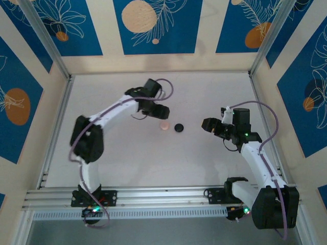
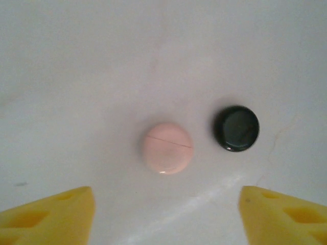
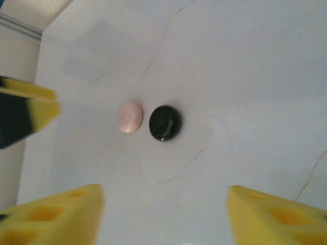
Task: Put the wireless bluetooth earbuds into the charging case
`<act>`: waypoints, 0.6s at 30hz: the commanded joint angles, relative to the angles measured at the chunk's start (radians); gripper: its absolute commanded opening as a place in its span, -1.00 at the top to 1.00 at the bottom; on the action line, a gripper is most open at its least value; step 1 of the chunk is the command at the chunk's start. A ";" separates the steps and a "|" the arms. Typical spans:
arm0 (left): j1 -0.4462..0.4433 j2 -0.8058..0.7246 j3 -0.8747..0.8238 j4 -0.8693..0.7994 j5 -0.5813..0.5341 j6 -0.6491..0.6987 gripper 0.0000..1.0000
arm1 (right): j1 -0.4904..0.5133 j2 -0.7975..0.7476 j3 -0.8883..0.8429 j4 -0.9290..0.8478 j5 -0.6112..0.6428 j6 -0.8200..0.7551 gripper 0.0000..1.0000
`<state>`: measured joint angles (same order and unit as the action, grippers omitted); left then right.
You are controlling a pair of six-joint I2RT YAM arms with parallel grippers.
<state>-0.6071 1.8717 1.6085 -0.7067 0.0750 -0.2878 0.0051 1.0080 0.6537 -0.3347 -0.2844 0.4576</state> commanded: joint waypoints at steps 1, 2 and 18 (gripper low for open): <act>0.054 -0.161 -0.137 0.071 -0.151 0.028 -0.79 | -0.008 0.022 0.017 0.059 0.102 -0.086 -0.98; 0.075 -0.212 -0.197 0.112 -0.186 0.029 -1.00 | -0.011 0.030 0.009 0.092 0.133 -0.098 -0.98; 0.253 -0.700 -1.100 1.000 -0.726 0.213 -0.99 | -0.137 0.309 -0.155 0.721 0.287 -0.311 -0.98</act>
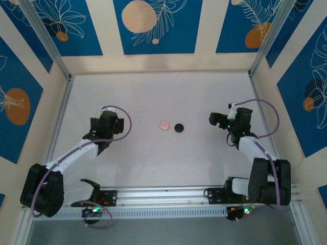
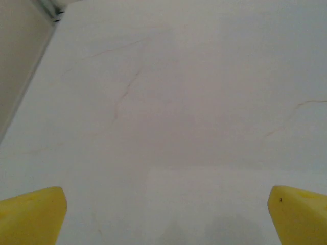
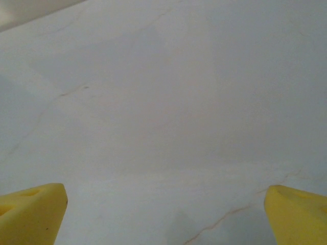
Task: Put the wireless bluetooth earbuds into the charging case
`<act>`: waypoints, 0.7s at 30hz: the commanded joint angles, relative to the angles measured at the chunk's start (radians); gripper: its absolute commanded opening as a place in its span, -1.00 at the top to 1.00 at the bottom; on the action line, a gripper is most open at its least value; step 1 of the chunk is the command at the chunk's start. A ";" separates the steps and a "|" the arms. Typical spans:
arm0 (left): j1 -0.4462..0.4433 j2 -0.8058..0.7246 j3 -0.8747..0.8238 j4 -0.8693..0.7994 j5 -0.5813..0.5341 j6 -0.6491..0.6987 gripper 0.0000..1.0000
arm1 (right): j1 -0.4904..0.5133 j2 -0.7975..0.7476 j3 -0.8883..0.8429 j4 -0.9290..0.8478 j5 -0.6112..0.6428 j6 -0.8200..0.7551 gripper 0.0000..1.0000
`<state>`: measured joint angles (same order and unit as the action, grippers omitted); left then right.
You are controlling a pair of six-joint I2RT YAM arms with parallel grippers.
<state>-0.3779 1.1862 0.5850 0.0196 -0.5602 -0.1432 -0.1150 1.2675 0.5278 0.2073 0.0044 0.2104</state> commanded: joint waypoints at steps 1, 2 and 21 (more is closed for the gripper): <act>0.029 -0.016 -0.067 0.250 -0.084 0.060 -0.99 | -0.018 0.070 -0.044 0.224 -0.010 -0.067 -0.98; 0.037 -0.006 -0.077 0.294 -0.075 0.096 -0.99 | -0.021 0.082 -0.045 0.241 -0.022 -0.070 -0.98; 0.257 0.342 -0.209 0.871 0.279 0.157 -0.99 | -0.054 0.060 -0.109 0.380 -0.144 -0.095 -0.98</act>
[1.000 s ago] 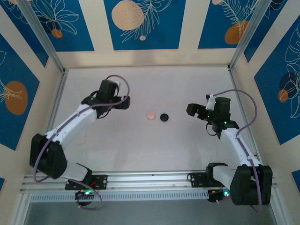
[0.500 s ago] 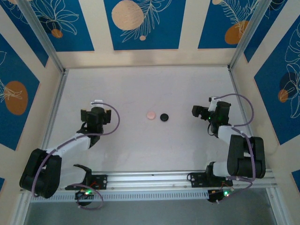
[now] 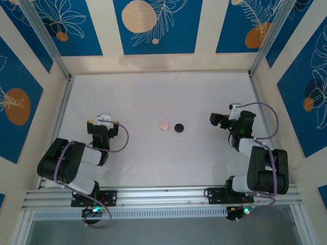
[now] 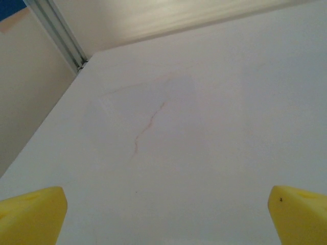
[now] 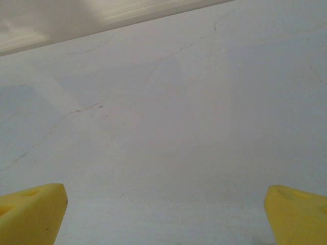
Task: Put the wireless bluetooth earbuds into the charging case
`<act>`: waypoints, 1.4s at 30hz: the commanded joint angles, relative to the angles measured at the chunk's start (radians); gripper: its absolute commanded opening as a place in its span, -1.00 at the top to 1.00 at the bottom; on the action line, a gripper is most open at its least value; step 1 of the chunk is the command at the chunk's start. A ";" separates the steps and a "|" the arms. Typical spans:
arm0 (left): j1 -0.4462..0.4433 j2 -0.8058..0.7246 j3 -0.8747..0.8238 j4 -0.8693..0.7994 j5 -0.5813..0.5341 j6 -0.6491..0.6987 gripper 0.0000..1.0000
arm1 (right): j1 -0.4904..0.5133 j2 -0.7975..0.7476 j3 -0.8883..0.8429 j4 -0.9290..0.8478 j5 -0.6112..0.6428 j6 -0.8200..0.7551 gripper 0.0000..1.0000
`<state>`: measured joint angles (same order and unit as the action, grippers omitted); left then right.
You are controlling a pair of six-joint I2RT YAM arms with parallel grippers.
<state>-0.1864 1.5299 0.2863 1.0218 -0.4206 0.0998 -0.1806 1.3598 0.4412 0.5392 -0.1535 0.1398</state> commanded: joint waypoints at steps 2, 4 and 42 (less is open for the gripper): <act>0.093 0.036 0.050 -0.017 0.182 -0.095 -1.00 | 0.032 -0.048 -0.039 0.057 0.057 -0.029 -0.98; 0.108 0.024 0.063 -0.046 0.186 -0.102 -1.00 | 0.046 -0.063 -0.048 0.051 0.072 -0.034 -0.98; 0.105 0.030 0.082 -0.076 0.272 -0.069 -1.00 | 0.128 0.167 -0.033 0.283 0.050 -0.048 -0.98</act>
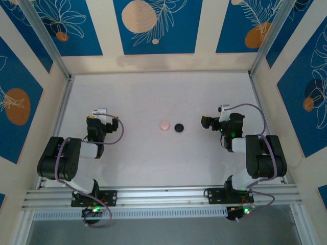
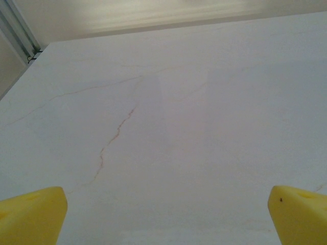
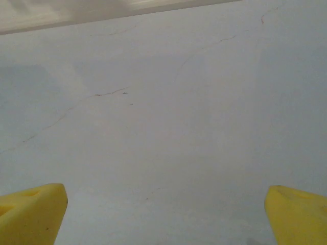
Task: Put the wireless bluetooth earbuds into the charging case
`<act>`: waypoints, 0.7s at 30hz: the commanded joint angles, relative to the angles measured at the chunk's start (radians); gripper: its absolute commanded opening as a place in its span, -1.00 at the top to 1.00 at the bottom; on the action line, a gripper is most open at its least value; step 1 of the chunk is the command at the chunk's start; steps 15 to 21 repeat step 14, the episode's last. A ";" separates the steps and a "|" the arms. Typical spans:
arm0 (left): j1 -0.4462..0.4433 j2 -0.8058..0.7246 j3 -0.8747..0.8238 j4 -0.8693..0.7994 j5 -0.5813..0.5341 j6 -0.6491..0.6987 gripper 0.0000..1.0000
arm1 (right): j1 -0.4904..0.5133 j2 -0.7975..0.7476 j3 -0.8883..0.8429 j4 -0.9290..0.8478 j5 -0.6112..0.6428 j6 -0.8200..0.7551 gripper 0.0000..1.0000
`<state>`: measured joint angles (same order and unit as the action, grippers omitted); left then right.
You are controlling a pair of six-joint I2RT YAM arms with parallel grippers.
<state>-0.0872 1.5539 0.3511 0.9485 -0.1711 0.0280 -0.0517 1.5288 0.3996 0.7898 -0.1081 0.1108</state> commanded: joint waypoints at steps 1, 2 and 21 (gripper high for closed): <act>0.007 0.006 0.017 -0.002 0.022 0.003 -1.00 | -0.002 -0.002 0.009 0.033 0.004 -0.018 -0.98; 0.007 0.007 0.016 -0.002 0.022 0.003 -1.00 | -0.002 -0.002 0.009 0.034 0.004 -0.018 -0.98; 0.008 0.005 0.016 -0.002 0.032 0.005 -1.00 | -0.002 -0.006 0.007 0.037 0.004 -0.019 -0.98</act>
